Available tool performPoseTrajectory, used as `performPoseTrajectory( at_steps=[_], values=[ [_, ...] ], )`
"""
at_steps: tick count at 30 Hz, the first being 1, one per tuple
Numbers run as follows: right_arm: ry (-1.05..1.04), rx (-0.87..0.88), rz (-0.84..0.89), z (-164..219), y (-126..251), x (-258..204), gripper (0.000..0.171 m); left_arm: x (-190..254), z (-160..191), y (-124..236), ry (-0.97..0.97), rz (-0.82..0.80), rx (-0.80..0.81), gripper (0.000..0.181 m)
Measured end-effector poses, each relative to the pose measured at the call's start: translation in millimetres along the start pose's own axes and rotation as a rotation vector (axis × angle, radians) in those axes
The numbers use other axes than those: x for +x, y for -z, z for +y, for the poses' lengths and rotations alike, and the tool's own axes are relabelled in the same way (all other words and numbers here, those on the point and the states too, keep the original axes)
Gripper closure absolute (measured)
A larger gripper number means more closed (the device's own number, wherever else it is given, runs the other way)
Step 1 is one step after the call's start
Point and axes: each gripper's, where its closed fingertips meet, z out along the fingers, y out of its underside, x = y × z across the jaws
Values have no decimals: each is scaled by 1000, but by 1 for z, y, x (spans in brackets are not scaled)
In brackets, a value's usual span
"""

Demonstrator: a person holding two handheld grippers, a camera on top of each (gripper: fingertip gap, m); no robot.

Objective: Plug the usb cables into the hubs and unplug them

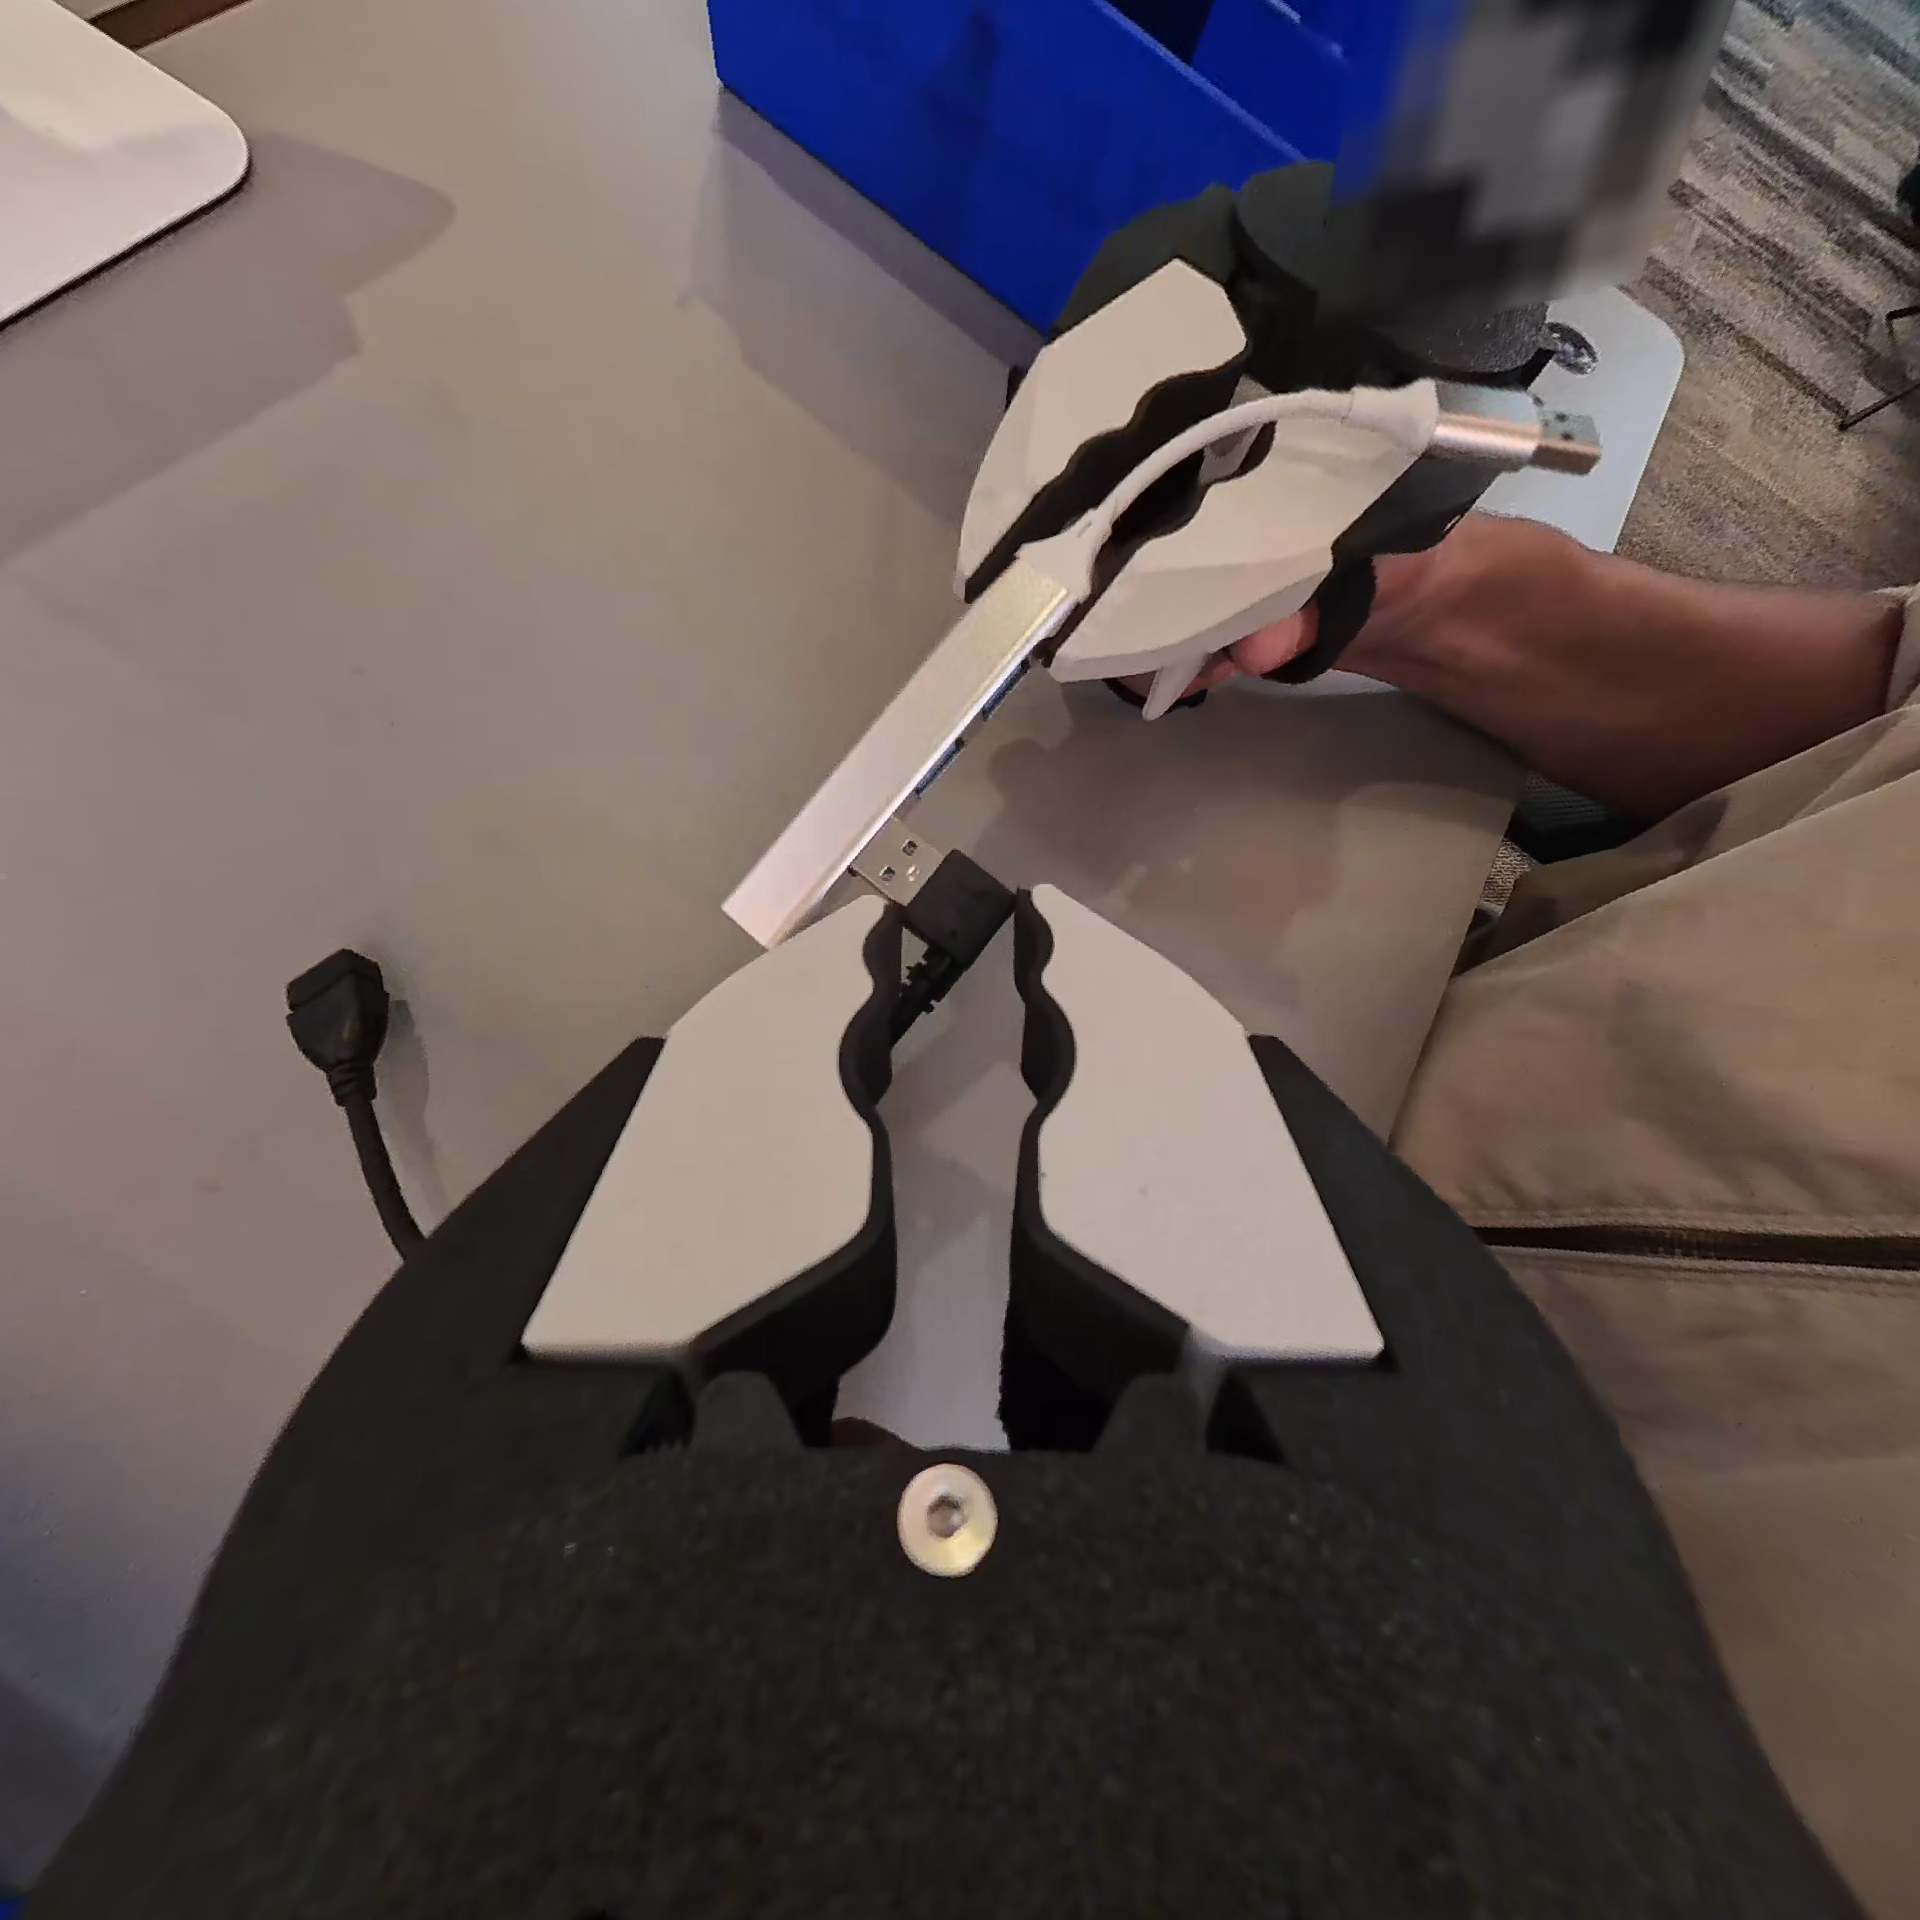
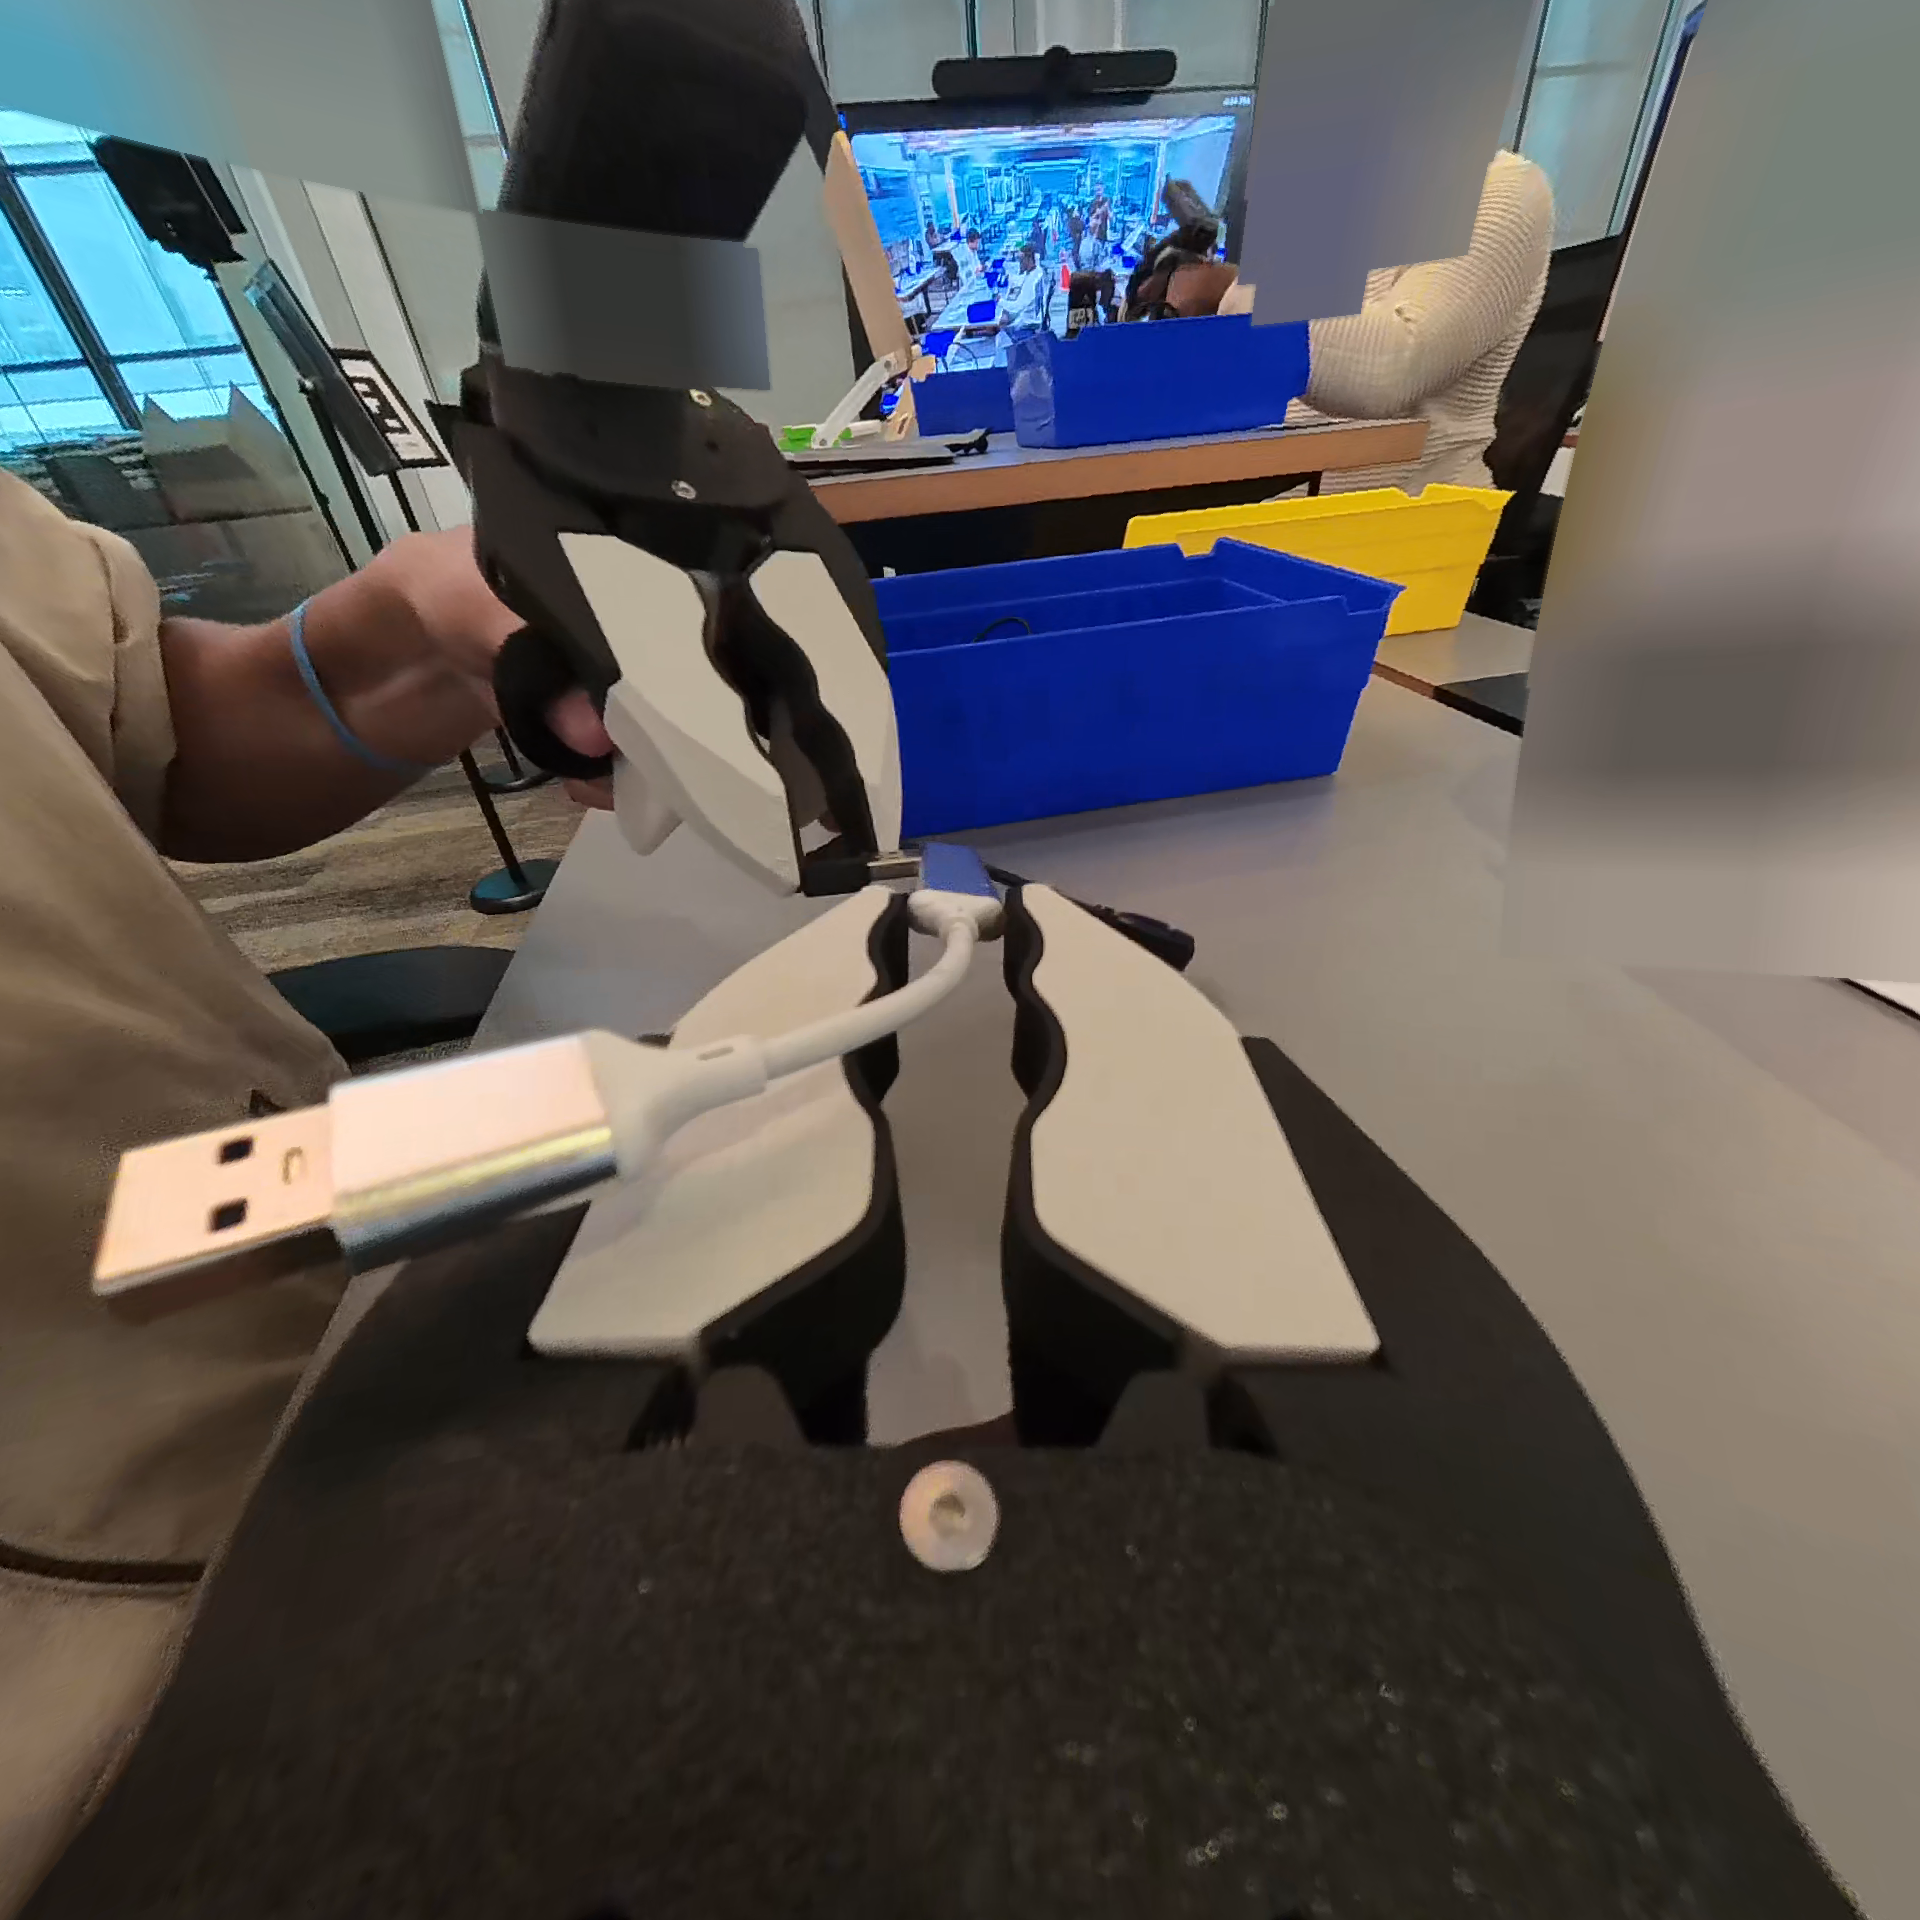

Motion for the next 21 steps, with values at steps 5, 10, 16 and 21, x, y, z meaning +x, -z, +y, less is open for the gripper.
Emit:
performPoseTrajectory(
  at_steps=[5,10,16,21],
  values=[
    [-6,-6,-17,1,0,-1,153,1,3,-2,17,7,-12,161],
    [16,-20,-36,2,0,-5,154,3,5,-2,55,39,-30,161],
    [55,-27,-54,2,0,-11,153,8,9,-1,142,146,-72,161],
    [63,-50,-72,6,-1,-12,153,7,13,-2,45,81,-120,161]
  ],
)
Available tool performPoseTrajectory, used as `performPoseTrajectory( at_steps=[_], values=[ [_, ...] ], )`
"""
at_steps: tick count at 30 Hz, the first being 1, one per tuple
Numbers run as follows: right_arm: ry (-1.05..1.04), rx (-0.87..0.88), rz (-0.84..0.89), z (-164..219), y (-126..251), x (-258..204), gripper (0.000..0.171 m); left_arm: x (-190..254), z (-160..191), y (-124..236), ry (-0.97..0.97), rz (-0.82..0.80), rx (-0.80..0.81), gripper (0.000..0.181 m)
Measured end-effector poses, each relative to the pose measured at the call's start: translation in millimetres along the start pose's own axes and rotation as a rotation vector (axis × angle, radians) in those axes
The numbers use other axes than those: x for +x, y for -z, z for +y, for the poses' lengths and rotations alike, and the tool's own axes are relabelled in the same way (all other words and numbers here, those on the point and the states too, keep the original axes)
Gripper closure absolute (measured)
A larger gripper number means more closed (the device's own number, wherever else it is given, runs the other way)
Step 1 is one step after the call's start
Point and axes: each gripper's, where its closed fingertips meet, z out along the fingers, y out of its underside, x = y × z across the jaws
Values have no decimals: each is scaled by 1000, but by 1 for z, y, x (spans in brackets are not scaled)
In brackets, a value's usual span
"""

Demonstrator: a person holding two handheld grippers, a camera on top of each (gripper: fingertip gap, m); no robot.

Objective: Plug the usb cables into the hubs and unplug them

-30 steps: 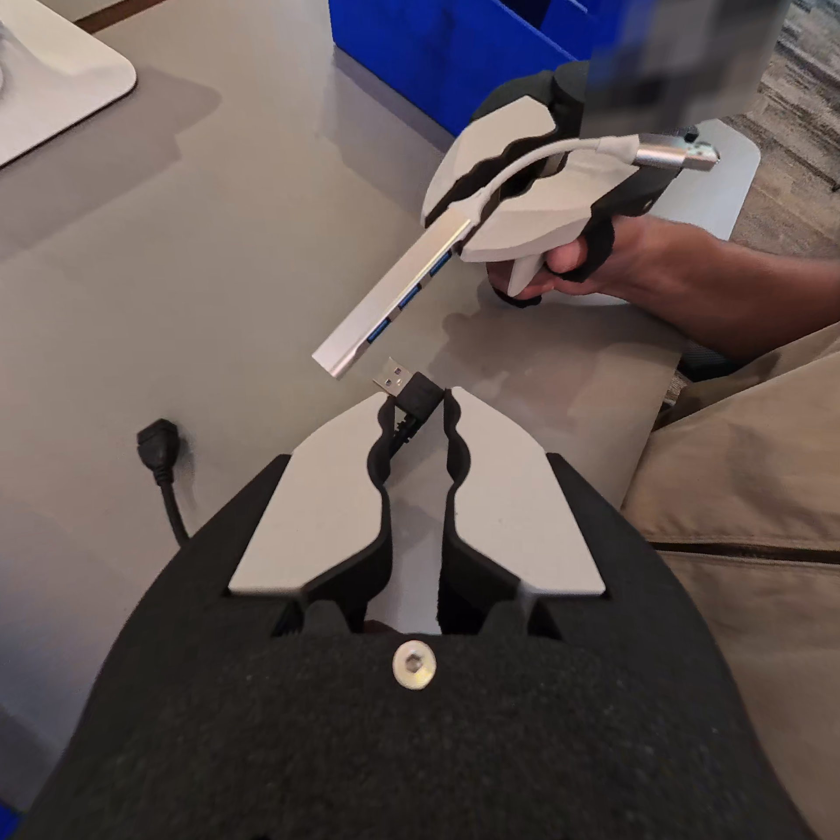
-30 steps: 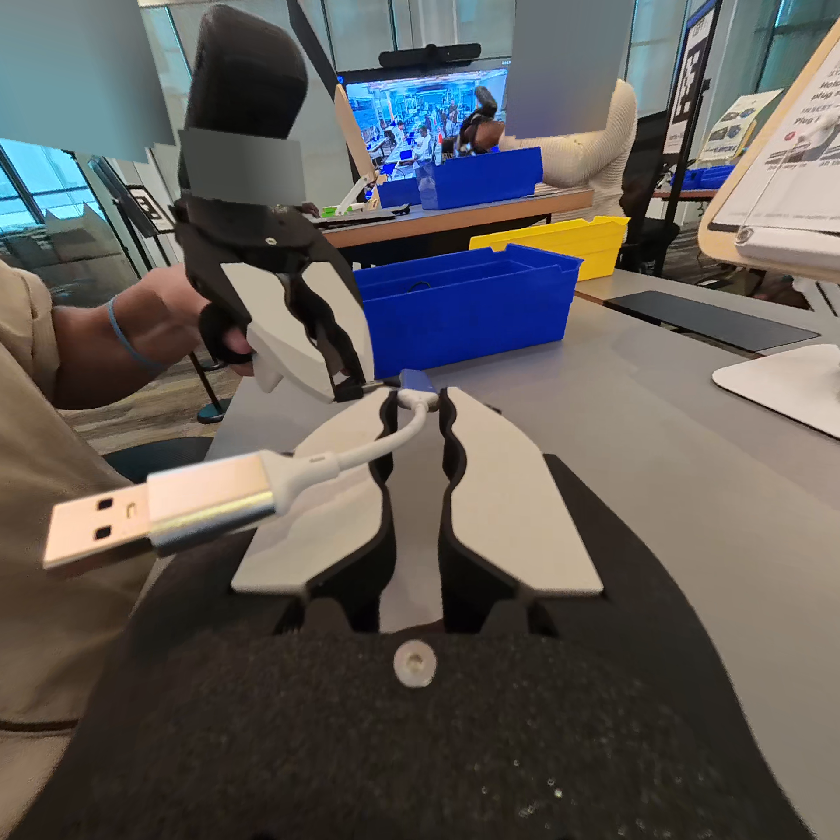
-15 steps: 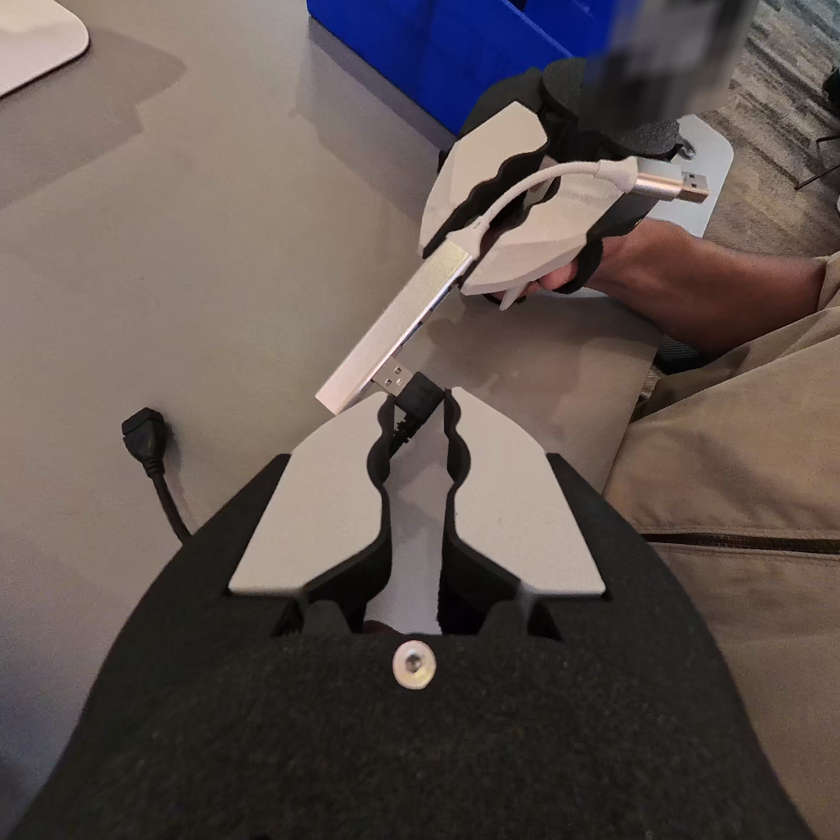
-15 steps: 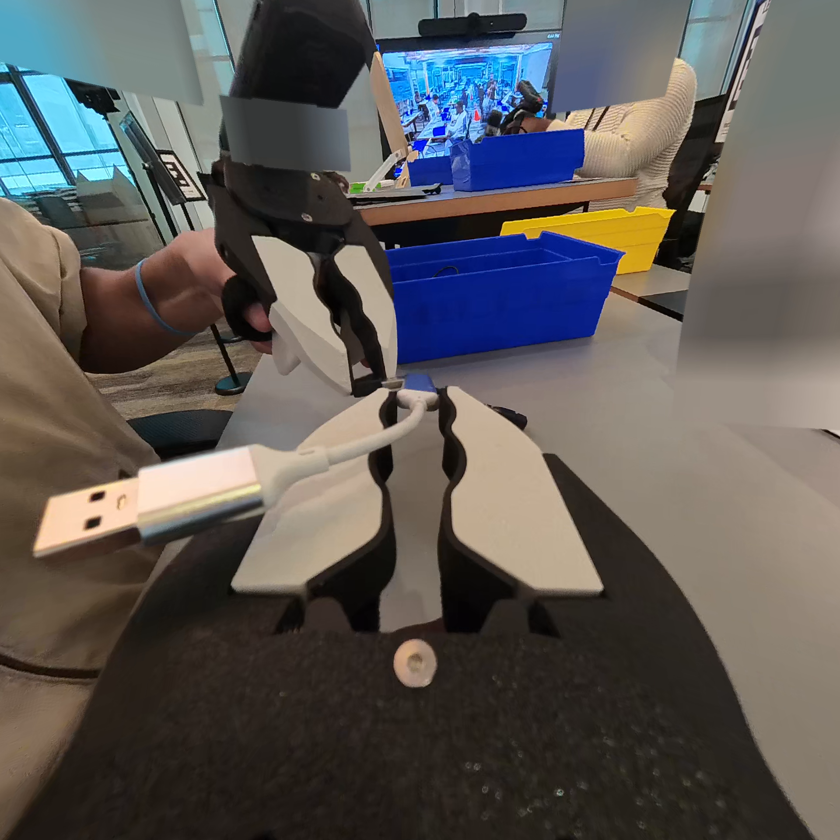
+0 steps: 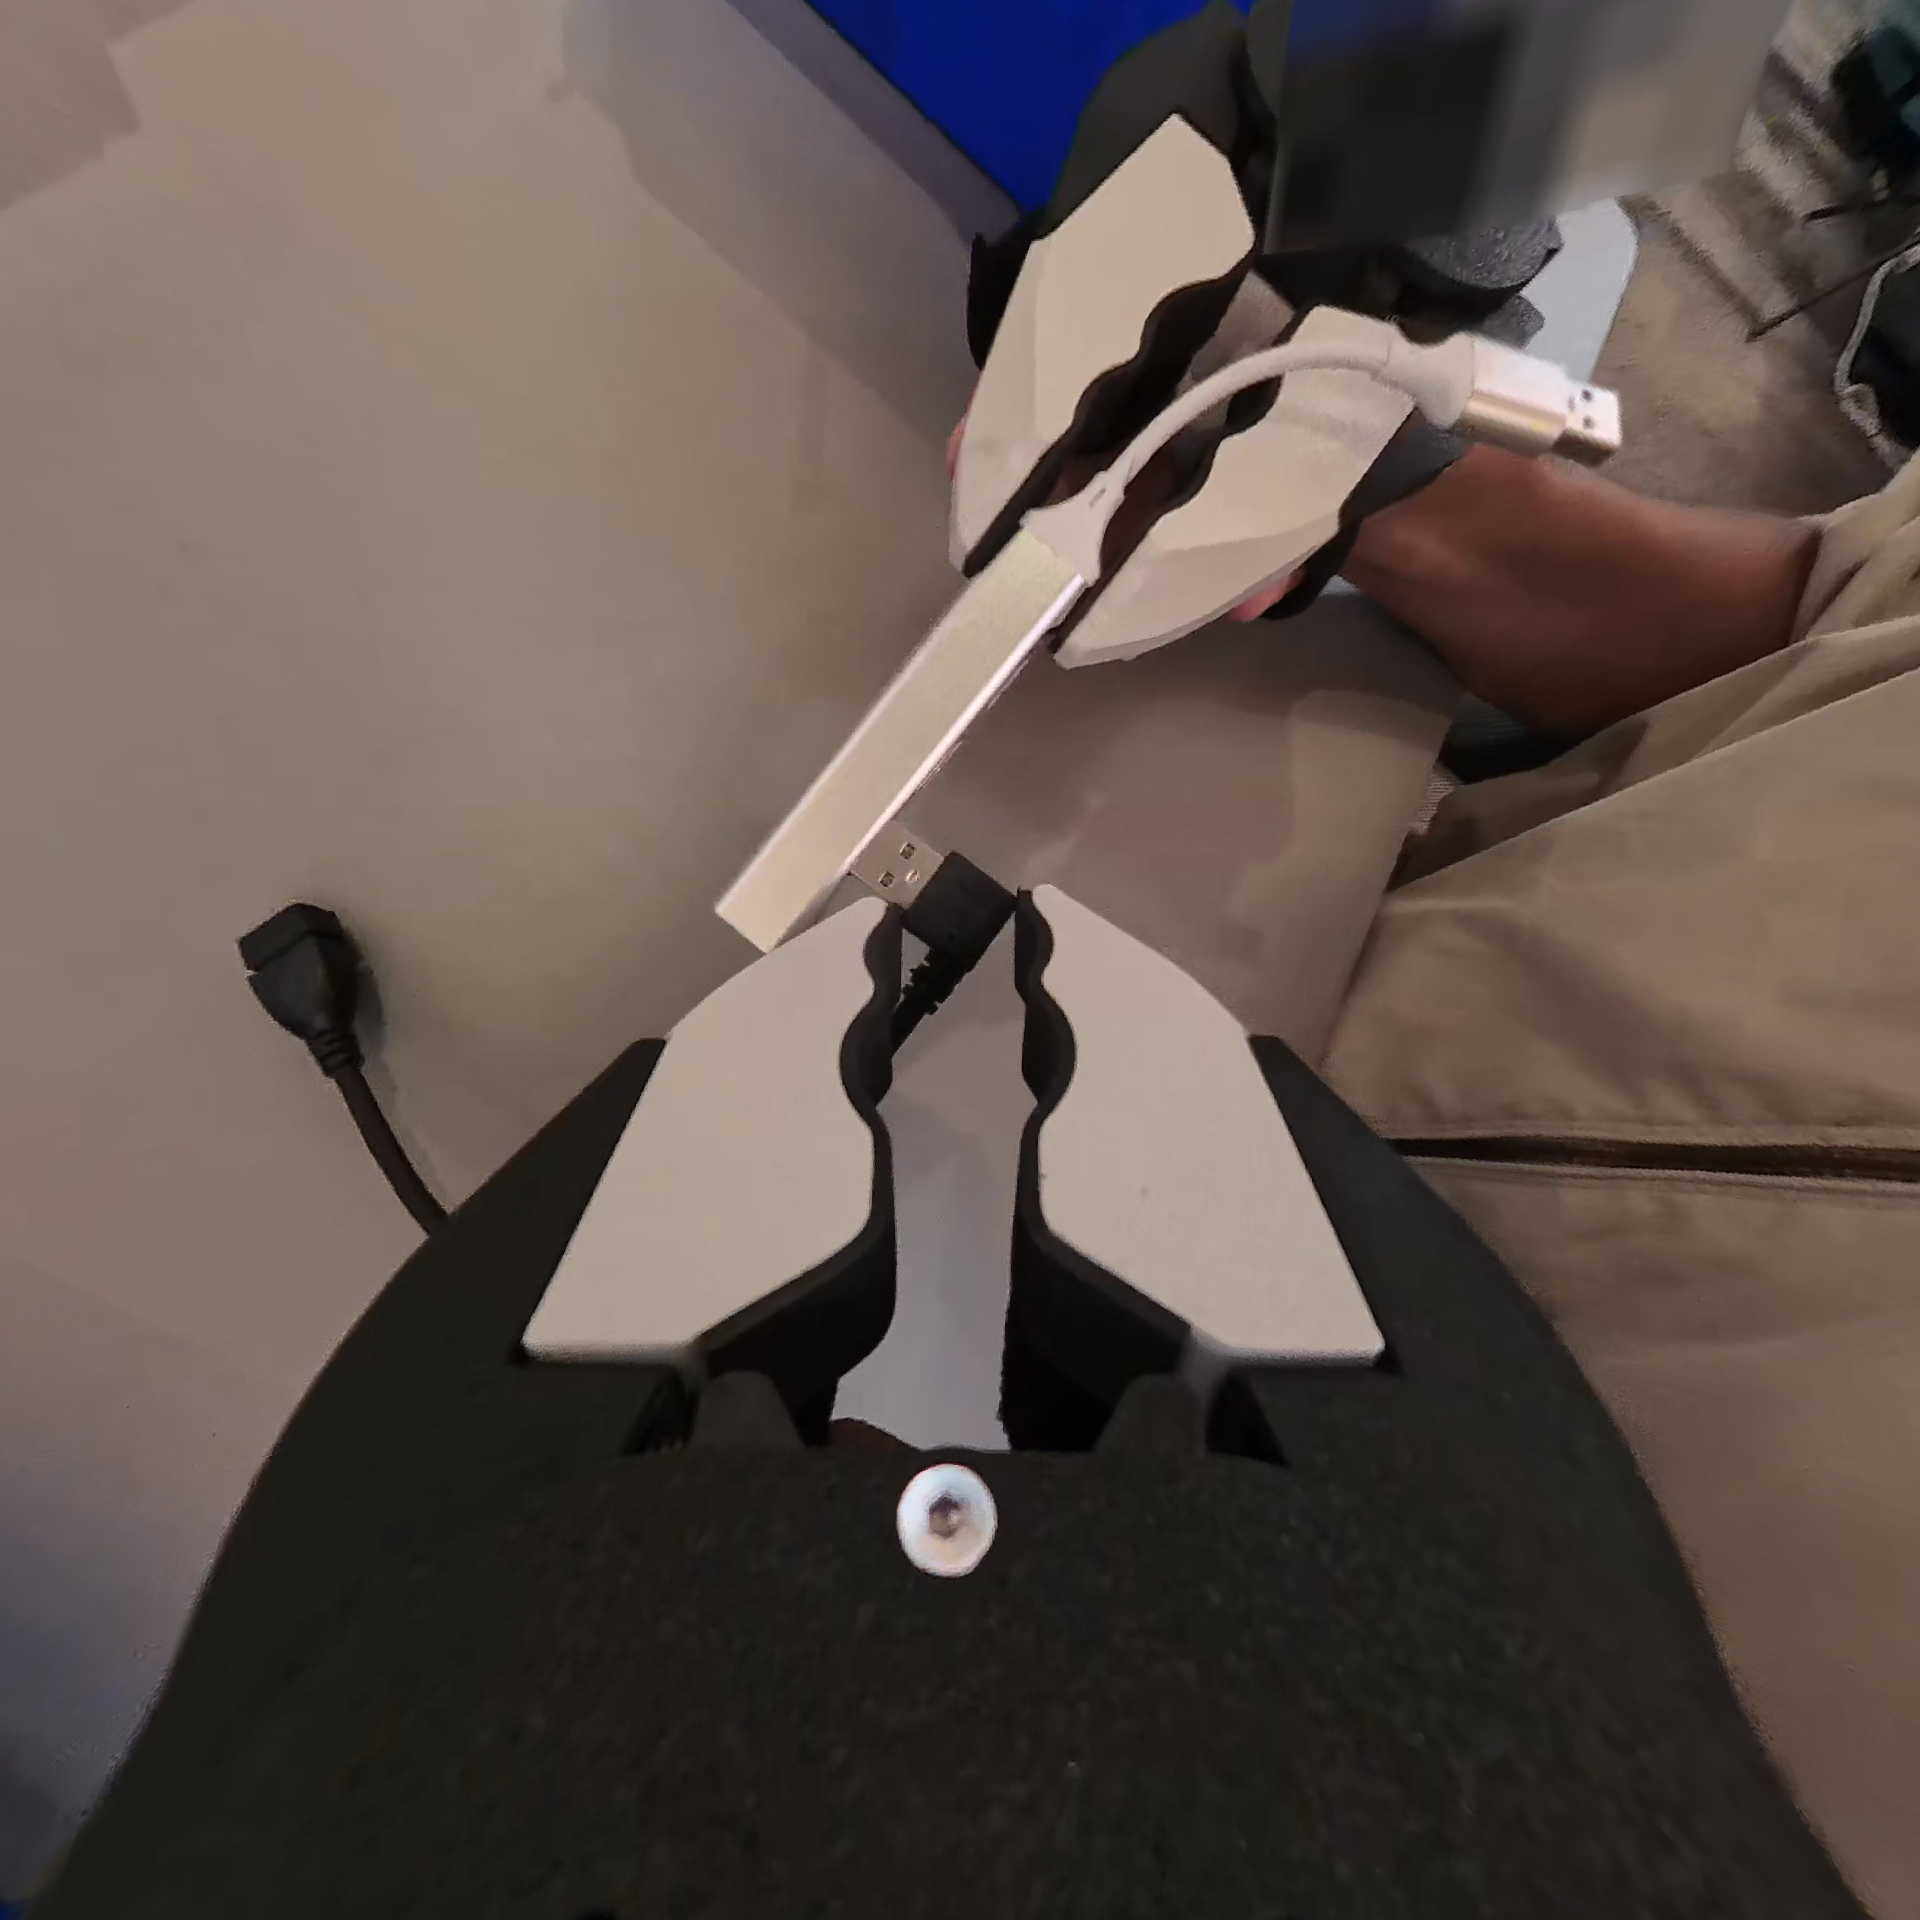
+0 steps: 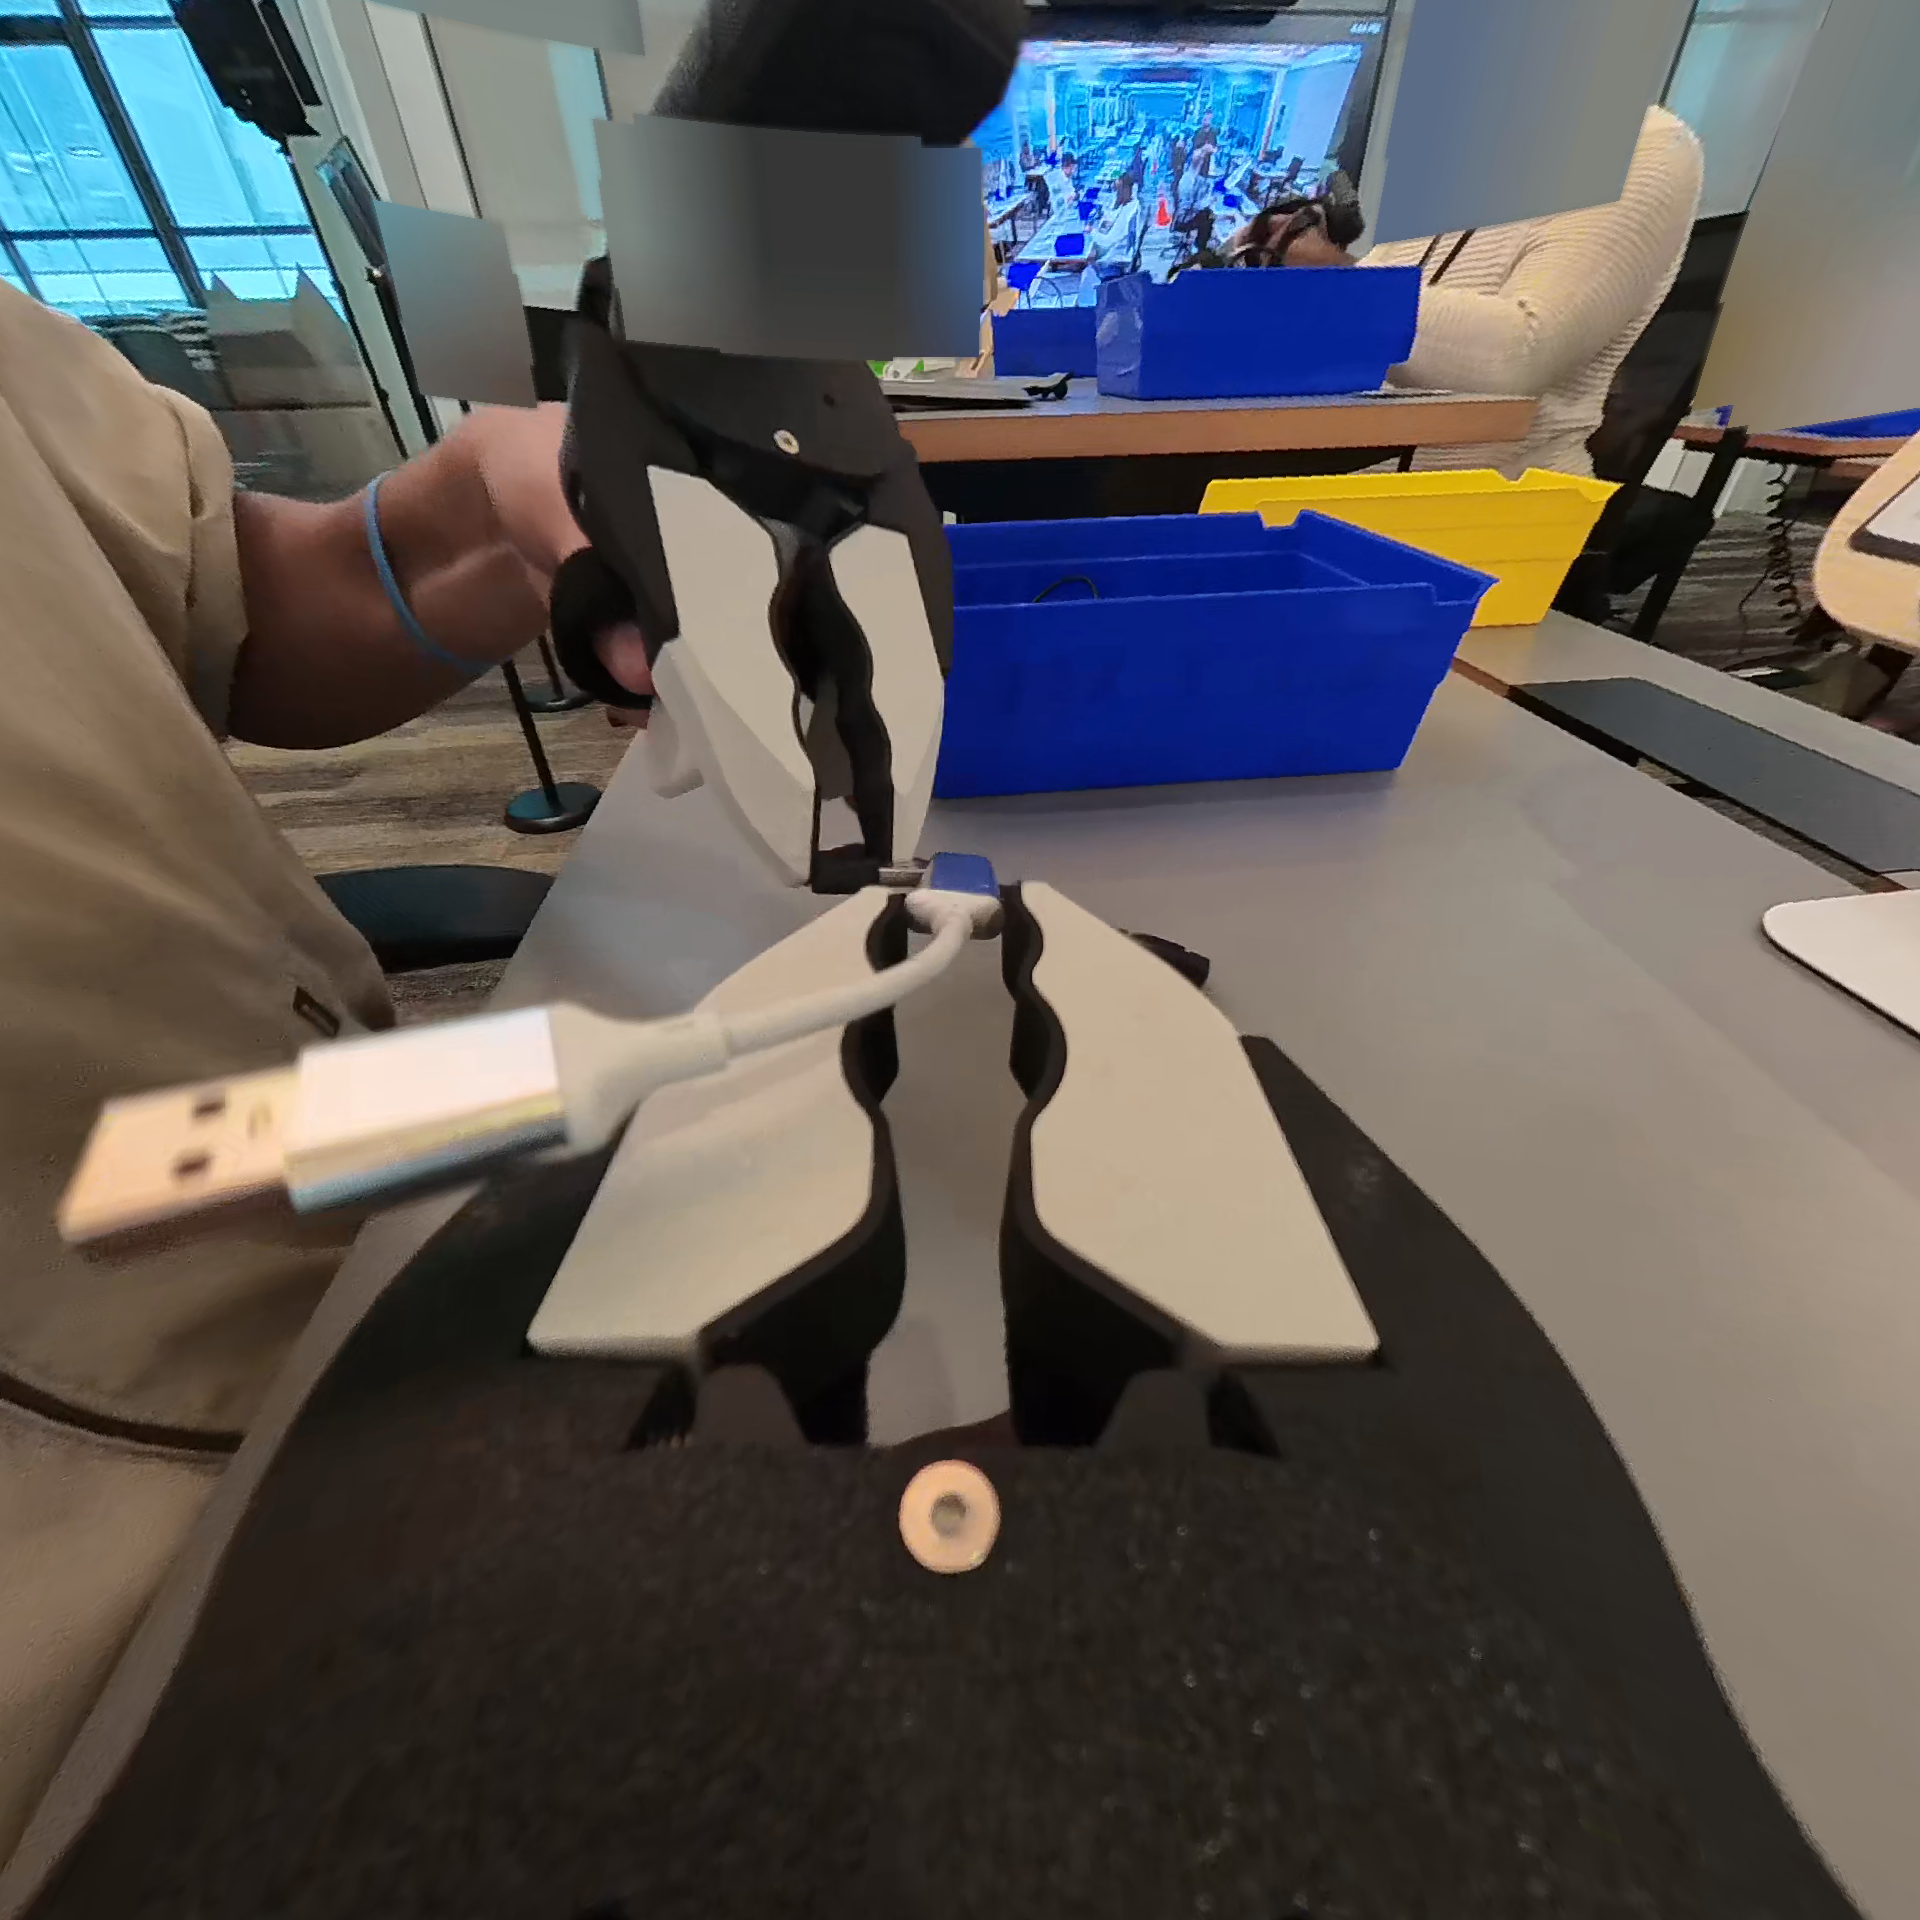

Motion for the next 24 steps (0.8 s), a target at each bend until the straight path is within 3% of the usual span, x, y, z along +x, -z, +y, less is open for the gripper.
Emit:
performPoseTrajectory(
  at_steps=[6,18,24],
  values=[
    [31,-41,14,6,-2,0,153,-6,7,-7,-82,-116,-53,161],
    [12,-68,96,14,-5,14,153,-24,5,-22,-61,-291,137,158],
    [26,-141,97,26,-8,15,154,-28,21,-25,-22,-301,127,161]
  ],
)
